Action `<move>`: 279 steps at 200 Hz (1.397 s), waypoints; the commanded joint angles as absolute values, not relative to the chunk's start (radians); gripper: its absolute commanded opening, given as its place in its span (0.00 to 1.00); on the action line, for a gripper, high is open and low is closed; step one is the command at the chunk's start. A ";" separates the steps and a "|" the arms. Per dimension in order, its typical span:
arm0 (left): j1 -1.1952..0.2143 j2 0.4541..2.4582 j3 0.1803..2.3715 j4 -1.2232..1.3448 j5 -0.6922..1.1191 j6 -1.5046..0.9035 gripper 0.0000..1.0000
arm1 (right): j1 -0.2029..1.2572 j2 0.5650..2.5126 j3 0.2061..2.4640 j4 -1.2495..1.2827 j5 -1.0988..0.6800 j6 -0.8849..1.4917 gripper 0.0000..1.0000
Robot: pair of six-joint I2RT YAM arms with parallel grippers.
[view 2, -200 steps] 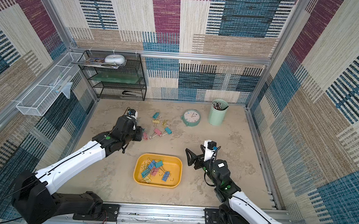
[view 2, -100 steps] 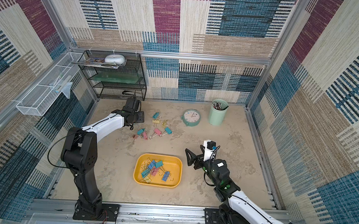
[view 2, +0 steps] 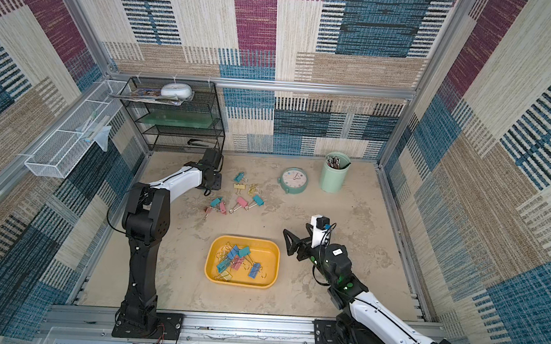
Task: Put the binder clips in the storage box
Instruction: Pick up the binder clip at the center of the board, then place the binder clip in the storage box.
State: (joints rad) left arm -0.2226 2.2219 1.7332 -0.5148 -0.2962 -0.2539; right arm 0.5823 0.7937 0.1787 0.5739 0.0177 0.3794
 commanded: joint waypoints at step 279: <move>-0.788 1.146 0.729 -0.321 0.049 -0.642 0.16 | 0.583 0.795 0.181 0.610 0.005 0.392 0.98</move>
State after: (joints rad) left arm -0.7654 1.1469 0.7849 -0.3748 0.0757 -0.5785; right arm 0.5823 0.7944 0.1787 0.5819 -0.0010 0.3874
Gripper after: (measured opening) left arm 0.230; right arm 0.985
